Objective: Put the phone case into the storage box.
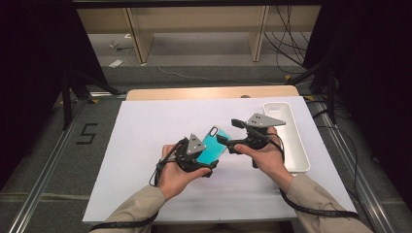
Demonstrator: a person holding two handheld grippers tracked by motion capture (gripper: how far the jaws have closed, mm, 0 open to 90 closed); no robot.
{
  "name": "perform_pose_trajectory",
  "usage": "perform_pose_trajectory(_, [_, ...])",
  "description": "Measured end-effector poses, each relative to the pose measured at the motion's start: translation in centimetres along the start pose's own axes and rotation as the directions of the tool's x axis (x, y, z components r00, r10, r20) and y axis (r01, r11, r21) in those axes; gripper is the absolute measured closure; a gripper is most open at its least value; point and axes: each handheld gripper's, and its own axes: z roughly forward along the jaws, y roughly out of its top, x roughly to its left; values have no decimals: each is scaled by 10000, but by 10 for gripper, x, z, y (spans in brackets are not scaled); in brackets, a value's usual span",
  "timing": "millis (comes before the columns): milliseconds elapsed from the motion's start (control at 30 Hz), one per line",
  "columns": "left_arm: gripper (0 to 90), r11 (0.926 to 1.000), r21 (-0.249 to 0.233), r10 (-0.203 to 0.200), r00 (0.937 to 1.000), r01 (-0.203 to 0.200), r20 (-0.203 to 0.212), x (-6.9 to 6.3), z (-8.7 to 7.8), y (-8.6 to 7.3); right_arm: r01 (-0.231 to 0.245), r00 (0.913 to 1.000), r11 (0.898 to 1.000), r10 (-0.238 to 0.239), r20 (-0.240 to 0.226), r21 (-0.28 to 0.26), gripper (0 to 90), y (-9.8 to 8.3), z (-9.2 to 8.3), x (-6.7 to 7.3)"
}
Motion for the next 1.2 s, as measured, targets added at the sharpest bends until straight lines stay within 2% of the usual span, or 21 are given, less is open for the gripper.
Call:
perform_pose_trajectory(800, [169, 9998, -65, 162, 9995, -161, 283, -11, 7, 6, -159, 9999, 9998, 158, 18, 136, 166, -1, 9, -1])
perform_pose_trajectory(1200, [169, 9997, -91, 230, 9995, -228, 233, -14, 8, 7, -393, 9992, 9989, 395, -60, 265, 236, -3, 13, -3])
